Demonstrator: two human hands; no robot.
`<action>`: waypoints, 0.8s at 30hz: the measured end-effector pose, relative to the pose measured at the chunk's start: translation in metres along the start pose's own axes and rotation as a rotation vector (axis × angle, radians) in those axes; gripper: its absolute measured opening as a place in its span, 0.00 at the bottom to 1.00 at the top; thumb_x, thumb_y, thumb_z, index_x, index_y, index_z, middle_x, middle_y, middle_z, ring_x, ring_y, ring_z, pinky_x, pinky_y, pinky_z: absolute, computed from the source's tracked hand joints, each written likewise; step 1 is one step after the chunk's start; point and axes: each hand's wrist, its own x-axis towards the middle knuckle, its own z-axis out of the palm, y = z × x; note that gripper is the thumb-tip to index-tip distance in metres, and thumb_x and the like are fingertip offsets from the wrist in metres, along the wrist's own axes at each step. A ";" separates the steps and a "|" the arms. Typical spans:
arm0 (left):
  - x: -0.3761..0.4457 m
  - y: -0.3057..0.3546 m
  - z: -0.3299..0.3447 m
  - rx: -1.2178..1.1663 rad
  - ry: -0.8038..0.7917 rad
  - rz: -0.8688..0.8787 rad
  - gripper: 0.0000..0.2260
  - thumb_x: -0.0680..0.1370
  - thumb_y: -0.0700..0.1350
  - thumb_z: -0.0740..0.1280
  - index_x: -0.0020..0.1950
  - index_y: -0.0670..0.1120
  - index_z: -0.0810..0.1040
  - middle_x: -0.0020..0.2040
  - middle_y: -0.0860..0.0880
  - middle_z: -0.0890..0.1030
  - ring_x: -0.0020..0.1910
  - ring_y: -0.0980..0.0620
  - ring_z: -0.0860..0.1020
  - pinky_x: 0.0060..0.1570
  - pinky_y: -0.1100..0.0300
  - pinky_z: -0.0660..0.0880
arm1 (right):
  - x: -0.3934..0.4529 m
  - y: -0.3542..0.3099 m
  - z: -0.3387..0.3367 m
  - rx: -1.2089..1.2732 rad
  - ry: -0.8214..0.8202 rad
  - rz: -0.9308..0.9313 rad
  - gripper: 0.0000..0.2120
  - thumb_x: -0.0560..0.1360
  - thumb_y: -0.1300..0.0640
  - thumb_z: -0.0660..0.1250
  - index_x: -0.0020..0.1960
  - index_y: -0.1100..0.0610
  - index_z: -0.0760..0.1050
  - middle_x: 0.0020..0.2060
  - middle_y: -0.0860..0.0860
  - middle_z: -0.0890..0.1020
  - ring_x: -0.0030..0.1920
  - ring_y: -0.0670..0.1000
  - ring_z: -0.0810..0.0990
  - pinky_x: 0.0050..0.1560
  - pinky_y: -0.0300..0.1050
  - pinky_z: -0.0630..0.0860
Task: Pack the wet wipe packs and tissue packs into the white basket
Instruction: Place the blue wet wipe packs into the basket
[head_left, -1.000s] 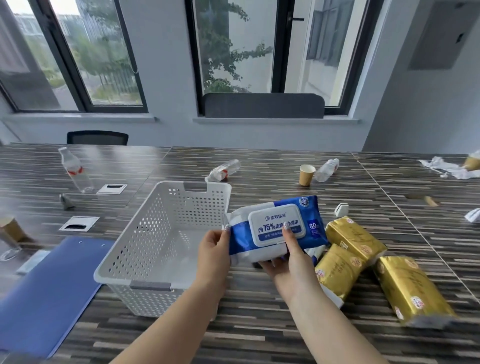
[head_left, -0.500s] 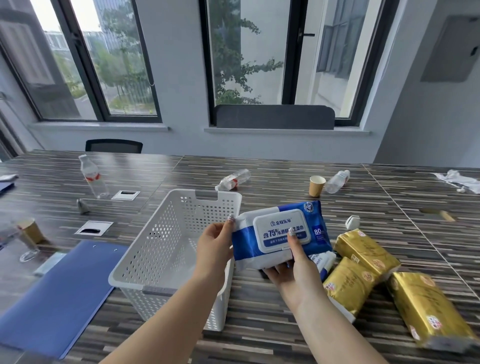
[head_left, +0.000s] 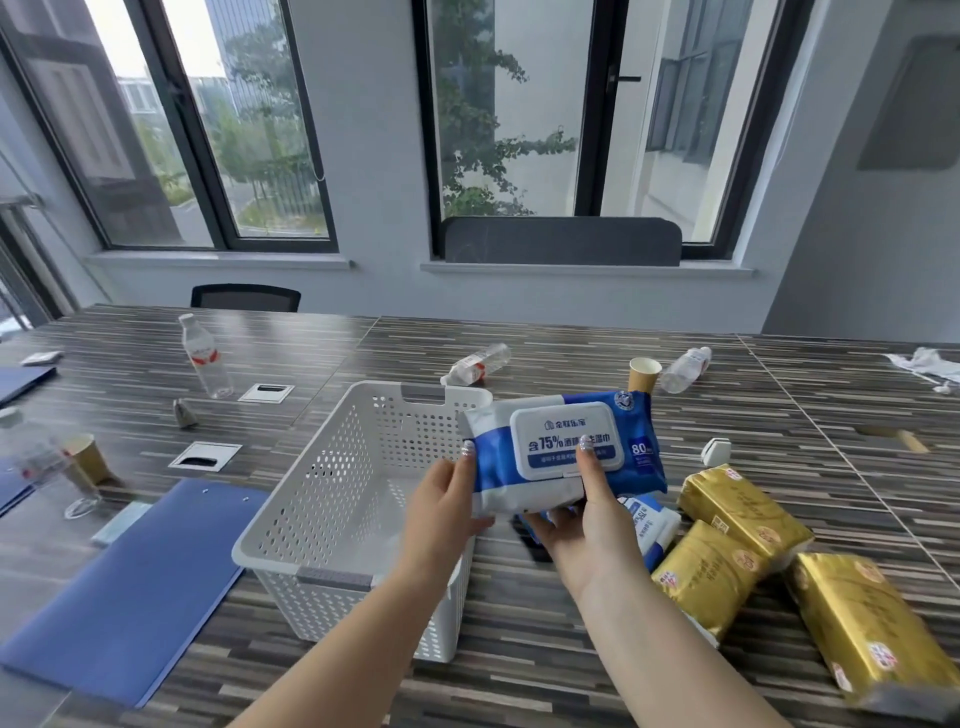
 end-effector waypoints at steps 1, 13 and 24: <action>-0.004 -0.003 0.000 0.022 -0.025 0.012 0.17 0.80 0.52 0.59 0.51 0.37 0.73 0.51 0.36 0.80 0.51 0.43 0.81 0.50 0.45 0.80 | 0.001 -0.001 0.002 -0.003 -0.003 -0.015 0.19 0.72 0.51 0.71 0.61 0.56 0.74 0.48 0.55 0.83 0.48 0.55 0.81 0.41 0.53 0.79; -0.007 -0.002 -0.018 0.020 -0.024 0.125 0.13 0.82 0.41 0.58 0.39 0.43 0.76 0.37 0.48 0.70 0.35 0.57 0.74 0.44 0.61 0.80 | 0.002 -0.001 0.019 0.026 -0.029 -0.011 0.14 0.73 0.52 0.70 0.57 0.53 0.74 0.50 0.56 0.82 0.51 0.56 0.80 0.39 0.56 0.79; -0.011 0.012 -0.020 -0.148 -0.070 -0.041 0.26 0.71 0.58 0.66 0.66 0.54 0.65 0.59 0.51 0.77 0.58 0.53 0.78 0.57 0.49 0.77 | 0.002 0.021 0.037 -0.022 -0.058 -0.075 0.19 0.72 0.54 0.71 0.60 0.56 0.74 0.51 0.56 0.83 0.49 0.55 0.83 0.47 0.55 0.80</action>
